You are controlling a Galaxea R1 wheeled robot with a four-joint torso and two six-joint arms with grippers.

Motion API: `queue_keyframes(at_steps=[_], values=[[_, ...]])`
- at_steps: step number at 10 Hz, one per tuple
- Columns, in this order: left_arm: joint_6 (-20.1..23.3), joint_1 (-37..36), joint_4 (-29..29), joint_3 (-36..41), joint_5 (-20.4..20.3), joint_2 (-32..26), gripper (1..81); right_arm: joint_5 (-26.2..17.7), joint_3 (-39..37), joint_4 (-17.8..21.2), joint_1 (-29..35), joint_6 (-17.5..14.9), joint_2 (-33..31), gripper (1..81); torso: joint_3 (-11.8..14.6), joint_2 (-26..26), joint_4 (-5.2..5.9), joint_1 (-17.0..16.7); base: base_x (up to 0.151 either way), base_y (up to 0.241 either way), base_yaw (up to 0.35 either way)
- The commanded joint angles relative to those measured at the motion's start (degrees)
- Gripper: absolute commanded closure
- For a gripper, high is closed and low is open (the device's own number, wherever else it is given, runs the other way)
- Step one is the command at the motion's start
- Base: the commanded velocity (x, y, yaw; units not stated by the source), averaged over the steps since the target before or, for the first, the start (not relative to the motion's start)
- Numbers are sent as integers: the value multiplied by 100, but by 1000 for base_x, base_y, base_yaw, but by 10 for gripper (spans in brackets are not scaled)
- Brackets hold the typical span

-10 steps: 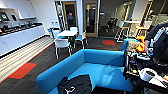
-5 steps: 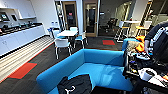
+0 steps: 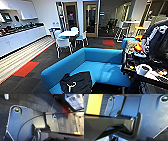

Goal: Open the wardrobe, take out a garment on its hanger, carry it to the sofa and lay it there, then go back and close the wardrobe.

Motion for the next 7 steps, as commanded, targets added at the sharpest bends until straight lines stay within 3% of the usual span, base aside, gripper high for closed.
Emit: queue_keyframes(at_steps=[1,7], values=[[7,-170,70,51,104,-98,10,-366,44,-60,62,2,16,10,-2,0,0,2,0,0,0],[16,-162,52,51,104,-81,10,-366,44,-61,35,2,16,10,5,-11,0,5,0,0,0]])
